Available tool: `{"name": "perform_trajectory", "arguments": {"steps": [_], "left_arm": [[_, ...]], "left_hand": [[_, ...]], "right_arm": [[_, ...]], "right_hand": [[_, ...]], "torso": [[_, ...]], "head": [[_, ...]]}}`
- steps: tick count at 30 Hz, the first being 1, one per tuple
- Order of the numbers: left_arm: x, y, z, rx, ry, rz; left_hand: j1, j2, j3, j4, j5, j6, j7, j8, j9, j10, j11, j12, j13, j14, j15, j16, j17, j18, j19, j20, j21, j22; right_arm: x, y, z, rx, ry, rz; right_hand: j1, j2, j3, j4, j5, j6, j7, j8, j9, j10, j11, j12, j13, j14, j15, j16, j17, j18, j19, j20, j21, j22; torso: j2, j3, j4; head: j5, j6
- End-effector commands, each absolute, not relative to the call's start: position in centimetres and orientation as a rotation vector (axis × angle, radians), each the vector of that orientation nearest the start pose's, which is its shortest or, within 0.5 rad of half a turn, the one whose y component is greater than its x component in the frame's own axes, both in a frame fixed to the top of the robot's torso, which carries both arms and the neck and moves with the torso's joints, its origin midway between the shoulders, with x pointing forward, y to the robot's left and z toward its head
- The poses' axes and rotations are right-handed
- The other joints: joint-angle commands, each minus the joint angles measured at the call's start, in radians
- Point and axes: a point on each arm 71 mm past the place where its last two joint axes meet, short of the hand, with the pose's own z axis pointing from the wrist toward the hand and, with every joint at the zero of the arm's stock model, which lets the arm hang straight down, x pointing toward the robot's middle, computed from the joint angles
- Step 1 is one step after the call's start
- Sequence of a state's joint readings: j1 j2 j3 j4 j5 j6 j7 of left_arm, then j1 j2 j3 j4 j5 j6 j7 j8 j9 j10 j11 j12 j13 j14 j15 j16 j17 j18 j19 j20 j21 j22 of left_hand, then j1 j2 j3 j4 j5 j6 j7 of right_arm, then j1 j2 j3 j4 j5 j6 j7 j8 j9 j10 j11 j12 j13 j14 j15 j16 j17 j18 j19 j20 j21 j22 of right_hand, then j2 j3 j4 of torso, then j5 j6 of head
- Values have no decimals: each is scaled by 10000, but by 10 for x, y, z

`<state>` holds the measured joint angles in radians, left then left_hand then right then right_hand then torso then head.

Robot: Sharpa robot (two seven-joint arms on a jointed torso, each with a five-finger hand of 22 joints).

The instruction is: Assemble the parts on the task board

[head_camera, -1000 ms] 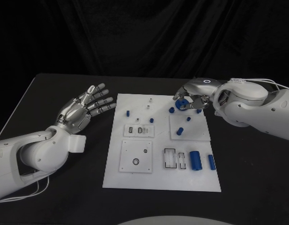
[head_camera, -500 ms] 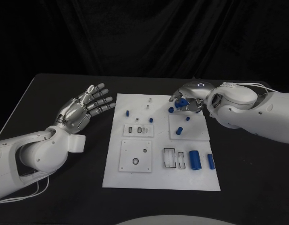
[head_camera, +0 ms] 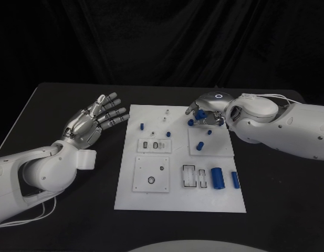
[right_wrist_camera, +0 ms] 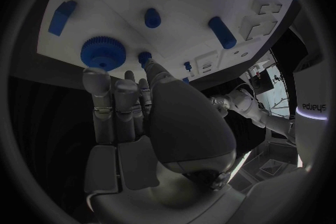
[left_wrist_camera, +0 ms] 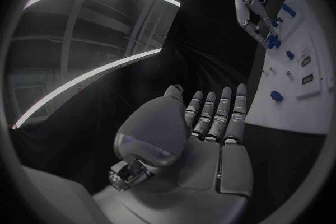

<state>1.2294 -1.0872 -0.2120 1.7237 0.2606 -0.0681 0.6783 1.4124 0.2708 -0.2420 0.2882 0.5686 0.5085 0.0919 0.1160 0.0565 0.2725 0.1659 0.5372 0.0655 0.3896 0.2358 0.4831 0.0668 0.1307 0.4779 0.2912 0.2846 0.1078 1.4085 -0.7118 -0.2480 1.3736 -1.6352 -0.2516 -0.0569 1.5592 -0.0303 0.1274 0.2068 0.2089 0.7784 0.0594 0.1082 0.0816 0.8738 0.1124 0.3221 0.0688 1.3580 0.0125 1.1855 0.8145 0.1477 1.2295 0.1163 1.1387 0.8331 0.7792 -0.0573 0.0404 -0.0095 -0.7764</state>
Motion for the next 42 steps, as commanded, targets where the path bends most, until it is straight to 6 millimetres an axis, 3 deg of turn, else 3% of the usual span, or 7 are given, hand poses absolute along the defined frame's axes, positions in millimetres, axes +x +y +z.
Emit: {"name": "perform_trajectory", "arguments": {"steps": [1,13,18,20,23,38,42], "left_arm": [[427,269,-188,-12748,11185,-18790],[429,270,-189,-12783,11263,-18802],[430,270,-189,-12792,11282,-18802],[430,270,-189,-12797,11295,-18804],[430,270,-190,-12800,11304,-18814],[431,270,-191,-12842,11423,-18836],[431,271,-191,-12864,11455,-18812]], "left_hand": [[108,31,82,4,46,-40,97,16,3,-105,22,-54,-17,-9,76,55,-10,-108,-88,-3,42,-17],[126,51,120,4,80,-96,144,-7,-4,-150,49,-71,-19,-30,105,75,-11,-138,-105,-4,41,-21],[145,62,146,-3,114,-91,156,-8,-2,-152,63,-52,-15,-35,116,89,-10,-152,-110,-5,42,-22],[168,60,169,-11,147,-92,164,-9,-1,-156,73,-45,-13,-40,126,102,-9,-164,-115,-6,44,-23],[207,50,204,-24,201,-84,173,-9,1,-156,85,-25,-9,-49,138,123,-9,-180,-118,-9,49,-24],[449,-10,438,-90,540,-45,212,-3,11,-140,120,73,3,-86,164,224,-8,-225,-125,-19,80,-24],[484,-25,476,-100,591,-37,221,-1,12,-132,129,91,5,-93,167,238,-8,-229,-126,-19,84,-24]], "right_arm": [[519,-175,-166,-5532,16020,4678],[520,-172,-173,-5598,16129,4737],[522,-172,-176,-5542,16113,4712],[522,-172,-177,-5509,16081,4703],[523,-173,-178,-5469,16013,4707],[526,-172,-183,-5429,16000,4683],[525,-172,-183,-5392,15918,4712]], "right_hand": [[-127,31,56,13,-30,141,40,55,49,97,-18,-36,-4,20,53,68,64,-68,37,46,65,70],[-242,86,358,10,32,1201,289,438,411,277,-34,-158,-7,56,39,155,209,-90,61,50,209,371],[-179,142,553,-48,310,1299,286,424,480,366,-48,-207,-13,80,21,188,269,-102,82,34,259,472],[-41,164,802,-164,668,1346,325,395,531,506,-69,-249,-20,86,10,196,285,-114,98,26,306,560],[12,159,979,-228,744,1432,353,402,585,663,-91,-278,-23,42,17,138,194,-95,31,24,255,497],[49,-37,1792,-501,530,1749,422,387,916,1779,-348,-737,-31,143,-253,203,387,-161,171,-209,506,1033],[-63,-112,1913,-574,519,2127,491,573,1168,2059,-395,-1019,-36,196,-335,208,436,-188,228,-282,578,1198]], "torso": [[-15,8,-18],[-34,-1,-21],[-37,-1,-21],[-41,4,-27],[-41,4,-27],[-50,5,-25],[-55,9,-37]], "head": [[13,-7],[-12,-50],[-7,-51],[-17,-59],[-17,-59],[-52,-60],[-27,-22]]}}
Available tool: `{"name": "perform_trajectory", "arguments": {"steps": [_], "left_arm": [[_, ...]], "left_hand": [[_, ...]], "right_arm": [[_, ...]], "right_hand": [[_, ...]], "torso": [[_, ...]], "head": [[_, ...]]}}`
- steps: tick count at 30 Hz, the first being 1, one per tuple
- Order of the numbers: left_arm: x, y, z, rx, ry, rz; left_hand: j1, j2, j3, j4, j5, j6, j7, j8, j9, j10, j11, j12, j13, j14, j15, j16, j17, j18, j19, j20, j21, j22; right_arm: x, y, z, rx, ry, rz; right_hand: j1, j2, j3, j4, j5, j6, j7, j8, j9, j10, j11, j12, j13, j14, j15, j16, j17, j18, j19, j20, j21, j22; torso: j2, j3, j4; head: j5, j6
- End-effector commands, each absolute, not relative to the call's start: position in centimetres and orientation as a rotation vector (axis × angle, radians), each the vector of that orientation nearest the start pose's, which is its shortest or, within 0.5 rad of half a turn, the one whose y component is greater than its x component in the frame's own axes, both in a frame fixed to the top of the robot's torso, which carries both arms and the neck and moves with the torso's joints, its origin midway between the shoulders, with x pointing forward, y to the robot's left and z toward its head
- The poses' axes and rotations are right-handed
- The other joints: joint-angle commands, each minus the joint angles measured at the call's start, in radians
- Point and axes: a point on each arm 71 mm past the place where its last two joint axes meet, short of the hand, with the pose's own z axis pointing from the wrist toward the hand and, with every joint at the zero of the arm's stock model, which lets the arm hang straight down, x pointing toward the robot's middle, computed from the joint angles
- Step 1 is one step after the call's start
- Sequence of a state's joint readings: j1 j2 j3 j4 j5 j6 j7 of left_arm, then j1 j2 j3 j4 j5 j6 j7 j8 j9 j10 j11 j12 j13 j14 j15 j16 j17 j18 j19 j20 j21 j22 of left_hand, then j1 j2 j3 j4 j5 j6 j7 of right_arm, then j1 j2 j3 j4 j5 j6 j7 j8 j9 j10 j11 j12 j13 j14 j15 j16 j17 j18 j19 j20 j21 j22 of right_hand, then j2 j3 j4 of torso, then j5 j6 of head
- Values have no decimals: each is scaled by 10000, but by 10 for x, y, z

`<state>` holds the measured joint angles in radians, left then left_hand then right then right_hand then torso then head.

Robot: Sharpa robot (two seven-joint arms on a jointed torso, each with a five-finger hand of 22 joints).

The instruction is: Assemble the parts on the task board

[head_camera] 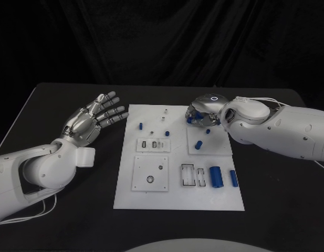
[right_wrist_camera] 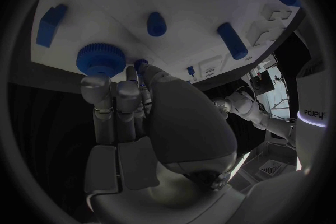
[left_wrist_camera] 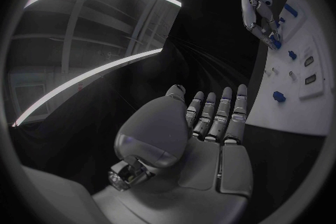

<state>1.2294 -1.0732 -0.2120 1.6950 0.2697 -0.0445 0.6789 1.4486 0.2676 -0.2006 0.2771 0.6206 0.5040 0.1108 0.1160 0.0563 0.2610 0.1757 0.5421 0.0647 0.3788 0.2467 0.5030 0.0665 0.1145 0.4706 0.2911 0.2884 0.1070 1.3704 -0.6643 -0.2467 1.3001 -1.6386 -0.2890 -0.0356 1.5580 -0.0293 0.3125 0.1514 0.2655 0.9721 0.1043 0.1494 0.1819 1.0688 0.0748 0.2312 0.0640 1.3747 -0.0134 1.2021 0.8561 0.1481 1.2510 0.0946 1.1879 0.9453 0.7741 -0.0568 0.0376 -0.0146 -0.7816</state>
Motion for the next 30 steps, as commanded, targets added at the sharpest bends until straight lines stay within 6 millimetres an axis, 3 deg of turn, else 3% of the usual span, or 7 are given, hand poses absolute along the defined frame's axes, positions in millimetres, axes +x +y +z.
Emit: {"name": "perform_trajectory", "arguments": {"steps": [1,6,11,17,25,30], "left_arm": [[431,271,-191,-12869,11459,-18803],[431,273,-191,-12895,11472,-18736],[430,272,-191,-12921,11516,-18726],[429,271,-191,-12941,11546,-18687],[428,267,-190,-12910,11548,-18764],[429,263,-190,-12840,11515,-18885]], "left_hand": [[129,1,69,8,83,11,35,-1,14,-17,33,44,13,14,59,41,-5,-68,-54,-18,47,-16],[163,-5,116,3,140,23,48,3,16,-15,45,55,13,6,66,56,-6,-74,-59,-18,51,-17],[183,-12,146,0,176,25,61,3,16,-21,53,50,12,-4,70,64,-7,-79,-64,-19,52,-18],[196,-29,160,-3,194,28,69,3,17,-27,66,47,11,-8,78,71,-7,-85,-69,-18,52,-18],[222,-59,196,-7,243,45,89,7,19,-25,88,67,12,-14,96,89,-6,-98,-76,-17,55,-19],[273,-77,277,-14,332,103,97,25,26,12,74,126,20,-8,97,129,-2,-106,-65,-21,73,-15]], "right_arm": [[525,-172,-182,-5372,15884,4719],[524,-172,-176,-5278,15572,4796],[524,-166,-156,-5354,15051,4955],[528,-150,-135,-5667,14505,5187],[544,-123,-131,-6064,14556,5050],[554,-114,-134,-6015,14451,4902]], "right_hand": [[-87,-143,66,-51,-49,358,72,261,270,220,-47,-168,17,46,-105,45,38,-200,42,-88,119,149],[-338,-191,4,-74,-160,736,-46,550,700,759,-153,-440,19,195,-129,141,246,-282,276,-131,364,604],[-442,-205,-29,-67,-255,797,-82,625,882,943,-173,-613,16,277,-122,214,395,-324,394,-129,486,827],[-594,-208,-91,-28,-420,803,-155,675,1100,1120,-184,-853,13,529,-152,599,1083,-432,707,-146,842,1410],[-707,-203,-114,17,-420,656,-213,610,1255,1102,-157,-1149,10,717,-163,967,1700,-534,965,-165,1179,1936],[-740,-216,-113,20,-366,605,-197,579,1305,1088,-131,-1252,13,712,-106,990,1735,-541,957,-137,1191,1959]], "torso": [[-5,3,-11],[-4,8,-2],[-13,9,-11],[-24,-9,-27],[4,-24,30],[-10,-12,25]], "head": [[26,44],[17,107],[177,126],[215,102],[212,82],[260,77]]}}
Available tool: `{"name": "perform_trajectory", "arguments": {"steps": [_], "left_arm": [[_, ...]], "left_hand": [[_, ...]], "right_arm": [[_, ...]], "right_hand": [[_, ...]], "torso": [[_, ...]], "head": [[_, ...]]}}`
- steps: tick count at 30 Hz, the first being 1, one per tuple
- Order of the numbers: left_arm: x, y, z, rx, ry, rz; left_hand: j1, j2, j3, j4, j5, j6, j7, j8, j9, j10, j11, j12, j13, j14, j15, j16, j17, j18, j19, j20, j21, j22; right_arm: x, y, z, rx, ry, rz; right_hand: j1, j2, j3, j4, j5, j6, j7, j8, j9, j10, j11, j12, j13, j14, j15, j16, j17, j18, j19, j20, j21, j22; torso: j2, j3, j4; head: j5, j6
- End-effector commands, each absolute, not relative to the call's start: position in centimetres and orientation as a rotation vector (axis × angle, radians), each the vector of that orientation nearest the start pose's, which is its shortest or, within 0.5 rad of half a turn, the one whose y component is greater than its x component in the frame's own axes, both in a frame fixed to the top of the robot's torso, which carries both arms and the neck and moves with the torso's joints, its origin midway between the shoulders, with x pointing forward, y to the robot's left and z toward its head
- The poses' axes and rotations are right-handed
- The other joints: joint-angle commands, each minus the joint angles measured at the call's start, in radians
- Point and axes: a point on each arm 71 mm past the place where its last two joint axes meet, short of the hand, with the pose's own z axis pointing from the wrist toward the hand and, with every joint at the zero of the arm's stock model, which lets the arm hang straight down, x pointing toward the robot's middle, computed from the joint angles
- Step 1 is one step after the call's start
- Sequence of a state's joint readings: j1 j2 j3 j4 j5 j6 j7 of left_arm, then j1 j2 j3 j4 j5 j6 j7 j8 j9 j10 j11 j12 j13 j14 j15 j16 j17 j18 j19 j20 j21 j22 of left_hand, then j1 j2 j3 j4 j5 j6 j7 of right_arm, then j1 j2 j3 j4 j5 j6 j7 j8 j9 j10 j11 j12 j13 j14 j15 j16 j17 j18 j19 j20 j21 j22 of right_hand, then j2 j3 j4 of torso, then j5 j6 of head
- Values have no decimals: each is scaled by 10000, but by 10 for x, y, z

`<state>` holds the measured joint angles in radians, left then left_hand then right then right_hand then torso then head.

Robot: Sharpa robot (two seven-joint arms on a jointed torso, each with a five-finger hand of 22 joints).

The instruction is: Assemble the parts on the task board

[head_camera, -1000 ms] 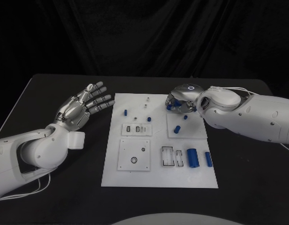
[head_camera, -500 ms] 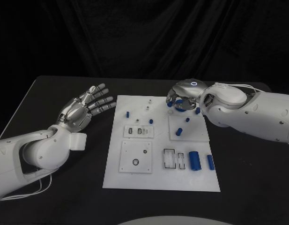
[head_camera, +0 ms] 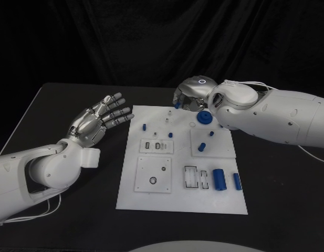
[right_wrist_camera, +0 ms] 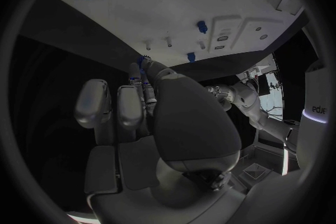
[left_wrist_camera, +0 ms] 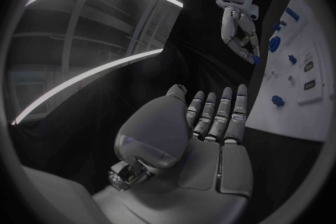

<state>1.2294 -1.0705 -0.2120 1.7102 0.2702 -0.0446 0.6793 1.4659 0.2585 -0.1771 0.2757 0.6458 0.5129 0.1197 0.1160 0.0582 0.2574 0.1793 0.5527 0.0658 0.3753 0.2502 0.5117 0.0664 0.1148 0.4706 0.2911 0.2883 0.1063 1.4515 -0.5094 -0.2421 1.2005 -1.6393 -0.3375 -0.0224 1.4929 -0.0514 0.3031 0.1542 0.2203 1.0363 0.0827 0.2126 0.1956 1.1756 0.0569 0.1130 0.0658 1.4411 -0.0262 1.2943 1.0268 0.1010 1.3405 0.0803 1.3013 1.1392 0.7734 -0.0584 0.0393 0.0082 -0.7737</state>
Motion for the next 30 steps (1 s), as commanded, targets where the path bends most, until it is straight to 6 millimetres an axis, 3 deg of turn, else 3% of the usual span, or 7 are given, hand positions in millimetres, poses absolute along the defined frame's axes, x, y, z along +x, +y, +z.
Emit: {"name": "perform_trajectory", "arguments": {"steps": [1,5,11,13,16,30], "left_arm": [[430,263,-190,-12840,11512,-18890],[430,262,-191,-12848,11525,-18921],[431,262,-191,-12861,11551,-18934],[431,262,-191,-12863,11559,-18930],[432,262,-191,-12864,11569,-18928],[433,263,-192,-12844,11627,-18888]], "left_hand": [[100,14,42,1,81,14,8,25,7,48,38,19,9,28,62,43,-1,-109,-65,-22,74,-8],[109,17,60,2,98,11,8,24,7,49,36,22,9,26,61,48,-1,-109,-64,-22,76,-7],[116,16,75,2,113,-9,12,19,4,41,32,12,6,22,61,52,-2,-111,-65,-23,78,-7],[116,16,75,2,113,-9,12,19,4,41,32,12,6,22,61,52,-2,-111,-65,-23,78,-7],[119,16,82,2,119,-21,14,15,2,35,31,4,5,20,61,53,-2,-111,-66,-23,78,-7],[133,23,116,6,139,-42,19,7,-2,18,27,-7,2,8,61,59,-4,-115,-72,-24,78,-9]], "right_arm": [[556,-112,-135,-6003,14438,4863],[561,-110,-137,-5969,14478,4744],[563,-107,-141,-5984,14679,4637],[563,-107,-141,-5991,14734,4614],[563,-107,-143,-5997,14818,4580],[562,-102,-153,-6073,15104,4602]], "right_hand": [[-100,-9,-23,-12,122,-43,23,-60,1186,34,56,-92,-1,47,44,77,42,-74,63,22,65,35],[-124,-31,-28,-10,158,-63,35,-76,1206,41,72,-130,1,40,70,83,48,-74,53,44,65,38],[-158,-40,-21,-4,146,-102,44,-112,1240,19,111,-219,-1,25,114,95,69,-75,42,85,74,63],[-166,-40,-21,-1,137,-105,43,-116,1246,13,117,-235,-1,19,120,91,60,-73,33,91,68,55],[-189,-40,-23,9,115,-111,43,-126,1260,5,130,-267,0,12,134,97,71,-73,29,106,71,66],[-240,-22,-21,35,51,-144,40,-159,1289,-3,149,-338,4,-1,151,113,100,-72,20,133,81,96]], "torso": [[0,14,-1],[29,27,35],[34,12,49],[68,-12,106],[78,-12,120],[61,-14,103]], "head": [[28,-10],[-12,8],[-65,-4],[-144,8],[-199,37],[-192,1]]}}
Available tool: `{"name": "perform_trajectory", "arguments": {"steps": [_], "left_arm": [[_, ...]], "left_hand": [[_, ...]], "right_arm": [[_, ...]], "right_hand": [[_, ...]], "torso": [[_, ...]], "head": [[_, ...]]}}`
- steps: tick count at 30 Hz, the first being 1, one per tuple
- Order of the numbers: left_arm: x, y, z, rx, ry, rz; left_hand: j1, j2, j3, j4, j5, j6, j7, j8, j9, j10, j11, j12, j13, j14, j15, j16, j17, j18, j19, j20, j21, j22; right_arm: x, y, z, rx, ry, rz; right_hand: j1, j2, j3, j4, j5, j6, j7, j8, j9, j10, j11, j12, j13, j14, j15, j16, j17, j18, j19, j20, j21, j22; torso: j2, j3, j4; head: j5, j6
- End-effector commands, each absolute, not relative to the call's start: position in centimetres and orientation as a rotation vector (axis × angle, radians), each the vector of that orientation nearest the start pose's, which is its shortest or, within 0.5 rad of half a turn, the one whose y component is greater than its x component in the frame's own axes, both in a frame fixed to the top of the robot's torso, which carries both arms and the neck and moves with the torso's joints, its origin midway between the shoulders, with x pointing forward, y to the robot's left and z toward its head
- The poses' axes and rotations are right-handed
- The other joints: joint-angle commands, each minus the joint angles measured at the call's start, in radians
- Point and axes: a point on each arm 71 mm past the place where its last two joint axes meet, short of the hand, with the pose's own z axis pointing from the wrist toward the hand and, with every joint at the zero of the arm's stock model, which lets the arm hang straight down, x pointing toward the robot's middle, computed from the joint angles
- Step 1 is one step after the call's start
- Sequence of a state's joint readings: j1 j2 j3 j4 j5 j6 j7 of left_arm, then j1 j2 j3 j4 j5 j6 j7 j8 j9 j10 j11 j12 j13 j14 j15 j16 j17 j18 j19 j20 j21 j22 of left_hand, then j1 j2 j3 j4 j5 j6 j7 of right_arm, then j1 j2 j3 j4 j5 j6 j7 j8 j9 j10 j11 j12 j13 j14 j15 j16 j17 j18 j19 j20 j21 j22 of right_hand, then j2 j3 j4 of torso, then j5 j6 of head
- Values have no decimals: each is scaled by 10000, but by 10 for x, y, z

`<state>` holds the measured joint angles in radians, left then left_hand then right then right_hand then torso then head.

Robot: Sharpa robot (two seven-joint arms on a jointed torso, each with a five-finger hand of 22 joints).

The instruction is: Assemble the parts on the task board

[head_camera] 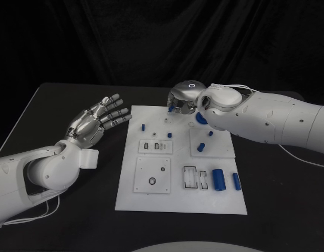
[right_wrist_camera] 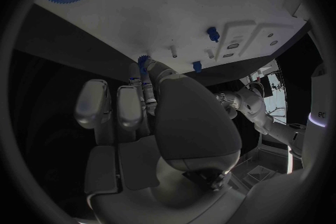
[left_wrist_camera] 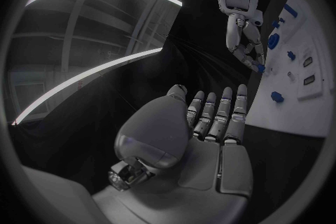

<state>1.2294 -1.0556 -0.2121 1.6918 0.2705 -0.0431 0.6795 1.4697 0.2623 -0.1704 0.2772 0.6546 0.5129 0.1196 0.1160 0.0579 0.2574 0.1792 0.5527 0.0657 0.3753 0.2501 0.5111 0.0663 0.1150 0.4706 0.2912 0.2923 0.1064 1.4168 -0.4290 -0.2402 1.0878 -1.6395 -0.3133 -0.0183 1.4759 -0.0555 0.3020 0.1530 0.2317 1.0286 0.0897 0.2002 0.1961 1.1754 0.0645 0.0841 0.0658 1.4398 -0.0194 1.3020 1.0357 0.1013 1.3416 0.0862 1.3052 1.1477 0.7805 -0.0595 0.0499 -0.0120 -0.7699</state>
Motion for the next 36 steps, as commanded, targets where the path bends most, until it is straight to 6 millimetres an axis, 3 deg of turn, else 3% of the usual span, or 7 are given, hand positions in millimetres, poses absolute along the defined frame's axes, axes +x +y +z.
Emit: {"name": "perform_trajectory", "arguments": {"steps": [1,23,27,30,32,33,36], "left_arm": [[433,263,-192,-12846,11630,-18884],[436,262,-194,-12939,11761,-18859],[436,262,-195,-12973,11798,-18840],[437,262,-195,-12994,11821,-18834],[437,262,-195,-13004,11833,-18835],[437,262,-195,-13008,11839,-18835],[437,262,-195,-13020,11857,-18834]], "left_hand": [[95,-16,49,-9,51,-42,20,7,1,17,28,-6,3,8,62,64,-3,-116,-72,-25,39,-10],[110,-4,90,-5,64,-55,30,0,-2,4,25,-11,1,-4,64,71,-4,-121,-81,-25,38,-12],[115,-2,103,-4,67,-57,36,-1,-2,-6,23,-23,-1,-11,64,72,-5,-122,-85,-26,37,-13],[120,-3,114,-5,70,-65,41,-4,-3,-15,20,-32,-2,-17,64,73,-6,-123,-89,-26,35,-14],[120,-3,114,-5,70,-65,41,-4,-3,-15,20,-32,-2,-17,64,73,-6,-123,-89,-26,35,-14],[120,-3,114,-5,70,-65,41,-4,-3,-15,20,-32,-2,-17,64,73,-6,-123,-89,-26,35,-14],[127,-8,132,-5,73,-75,51,-8,-4,-34,12,-50,-6,-30,63,73,-7,-125,-96,-26,33,-16]], "right_arm": [[562,-102,-153,-6079,15119,4605],[562,-99,-158,-6158,15311,4601],[563,-99,-159,-6161,15405,4543],[563,-99,-160,-6138,15534,4443],[564,-99,-160,-6117,15614,4372],[564,-99,-161,-6109,15629,4353],[564,-99,-160,-6070,15545,4366]], "right_hand": [[-70,19,-10,46,-63,-67,-30,-35,1284,-1,73,-50,4,13,83,36,11,-76,9,75,42,12],[-172,37,-18,89,-168,-148,-45,-115,1334,-71,132,-189,7,-70,144,-31,-110,-60,-66,132,-3,-23],[-242,13,-17,117,-290,-425,-33,-325,1303,-343,228,-249,-4,-112,232,-40,-120,-58,-108,202,-20,-11],[-459,-132,-140,197,-737,-1878,-166,-1279,885,-1555,437,-246,3,-341,259,-246,-454,43,-395,263,-288,-304],[-559,-159,-349,117,-880,-3462,-453,-1393,376,-2742,497,-231,9,-580,226,-492,-815,111,-673,241,-585,-619],[-597,-117,-495,31,-916,-5233,-603,-1509,-254,-3312,522,-226,37,-670,238,-561,-910,131,-781,260,-714,-722],[-648,-29,-710,-93,-942,-6557,-789,-1599,-770,-3831,512,-232,86,-798,249,-648,-1040,171,-920,274,-899,-860]], "torso": [[-11,-4,5],[1,-8,14],[-3,-1,12],[-5,0,11],[-7,-1,7],[-6,-3,5],[-8,-4,13]], "head": [[6,-49],[-27,-136],[-33,-144],[-36,-144],[-37,-141],[-35,-140],[-25,-139]]}}
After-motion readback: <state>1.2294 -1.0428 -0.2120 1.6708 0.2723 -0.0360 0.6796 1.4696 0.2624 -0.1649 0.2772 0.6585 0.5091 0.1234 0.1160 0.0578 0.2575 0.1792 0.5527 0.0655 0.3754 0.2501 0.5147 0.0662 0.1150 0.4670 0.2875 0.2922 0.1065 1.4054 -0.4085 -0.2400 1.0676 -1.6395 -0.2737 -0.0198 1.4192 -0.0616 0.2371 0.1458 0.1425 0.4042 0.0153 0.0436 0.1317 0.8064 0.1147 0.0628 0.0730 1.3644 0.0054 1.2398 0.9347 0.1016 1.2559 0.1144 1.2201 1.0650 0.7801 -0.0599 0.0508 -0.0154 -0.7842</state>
